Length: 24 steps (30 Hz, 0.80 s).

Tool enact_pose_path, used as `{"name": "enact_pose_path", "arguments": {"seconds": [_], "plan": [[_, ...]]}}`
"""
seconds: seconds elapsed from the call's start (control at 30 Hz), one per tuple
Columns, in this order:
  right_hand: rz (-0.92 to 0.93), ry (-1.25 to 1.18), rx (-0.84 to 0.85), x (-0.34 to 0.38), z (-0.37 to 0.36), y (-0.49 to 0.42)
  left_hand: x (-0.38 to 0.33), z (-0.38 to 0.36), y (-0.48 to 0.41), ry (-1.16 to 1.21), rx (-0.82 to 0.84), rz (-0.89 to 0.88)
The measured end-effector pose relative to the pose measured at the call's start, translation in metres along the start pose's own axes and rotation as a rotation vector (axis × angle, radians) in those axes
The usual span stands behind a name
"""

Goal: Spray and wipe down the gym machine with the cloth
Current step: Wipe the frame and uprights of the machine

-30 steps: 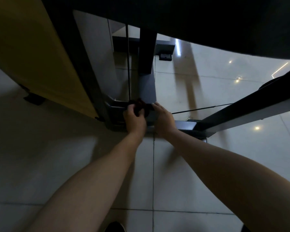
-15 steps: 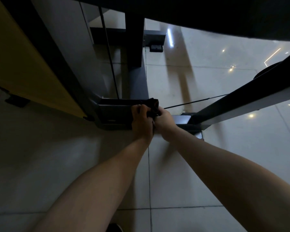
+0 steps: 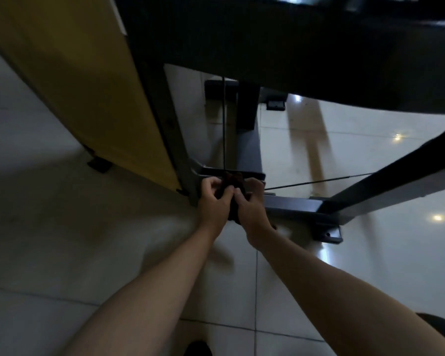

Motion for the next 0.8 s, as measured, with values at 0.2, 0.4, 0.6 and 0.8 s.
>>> {"name": "enact_pose_path", "arguments": {"seconds": [0.2, 0.4, 0.6, 0.8], "plan": [[0.014, -0.111, -0.050, 0.062, -0.043, 0.014, -0.074, 0.066, -0.015, -0.046, -0.288, -0.161], [-0.059, -0.548, 0.259, 0.142, -0.087, 0.036, -0.160, 0.088, -0.025, -0.050, -0.224, -0.261], [0.544, -0.066, 0.080, 0.213, -0.115, 0.054, -0.194, 0.099, -0.028, 0.112, -0.176, -0.151], [0.436, -0.059, 0.036, 0.185, -0.131, 0.034, -0.186, 0.099, -0.026, 0.073, -0.113, -0.108]]}}
Point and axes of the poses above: each hand's wrist, its own y-axis away from the middle knuckle, its own z-axis out of the back of the hand, x = y × z, the point moved 6 cm from there along -y, towards the middle knuckle, and after that the axes turned 11 degrees about -x, right-handed, at the moved point
